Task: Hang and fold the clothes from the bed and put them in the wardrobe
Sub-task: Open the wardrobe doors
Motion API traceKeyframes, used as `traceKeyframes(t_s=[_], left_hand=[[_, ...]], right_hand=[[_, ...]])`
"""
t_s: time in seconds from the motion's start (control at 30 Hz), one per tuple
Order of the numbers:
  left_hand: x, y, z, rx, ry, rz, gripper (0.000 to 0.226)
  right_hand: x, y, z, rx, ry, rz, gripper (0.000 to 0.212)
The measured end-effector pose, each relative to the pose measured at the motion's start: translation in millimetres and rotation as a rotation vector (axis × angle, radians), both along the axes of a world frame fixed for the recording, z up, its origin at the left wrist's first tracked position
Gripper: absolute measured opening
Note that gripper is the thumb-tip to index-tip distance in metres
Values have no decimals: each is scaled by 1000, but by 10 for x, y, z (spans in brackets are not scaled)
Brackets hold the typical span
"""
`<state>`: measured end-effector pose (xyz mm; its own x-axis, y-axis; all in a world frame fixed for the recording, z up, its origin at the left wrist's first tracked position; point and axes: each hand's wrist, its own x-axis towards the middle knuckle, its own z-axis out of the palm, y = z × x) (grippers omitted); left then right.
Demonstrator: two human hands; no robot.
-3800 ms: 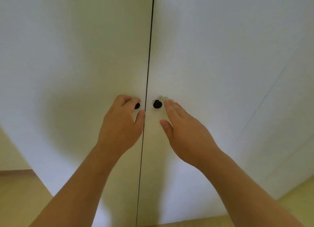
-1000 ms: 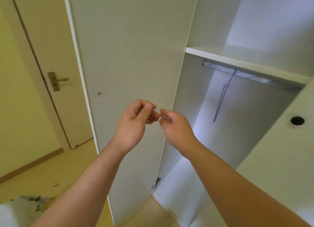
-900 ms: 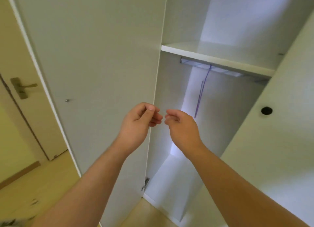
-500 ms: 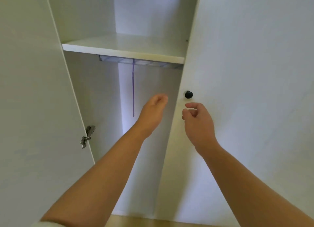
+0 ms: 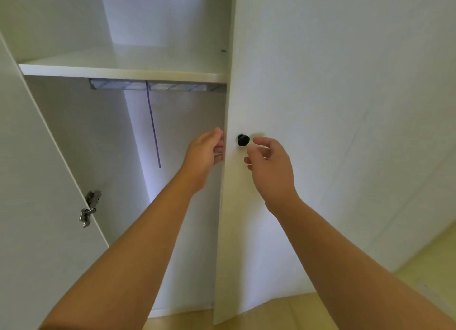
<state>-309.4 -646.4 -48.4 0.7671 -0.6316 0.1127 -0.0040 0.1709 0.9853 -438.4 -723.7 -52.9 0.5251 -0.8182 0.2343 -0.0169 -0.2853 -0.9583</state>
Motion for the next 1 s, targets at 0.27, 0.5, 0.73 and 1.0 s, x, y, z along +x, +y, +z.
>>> traceKeyframes(t_s=[0.27, 0.5, 0.73, 1.0], left_hand=[[-740, 333, 44, -2, -145, -216, 30], [-1345, 166, 220, 21, -172, -576, 25], [-1973, -315, 262, 63, -189, -895, 23], [-2628, -879, 245, 61, -243, -845, 20]], right_hand=[[-729, 163, 101, -218, -101, -66, 29], [-1556, 186, 89, -82, -247, -224, 40], [-2385, -88, 161, -21, -308, -317, 42], [-2903, -417, 169, 124, -229, -361, 30]])
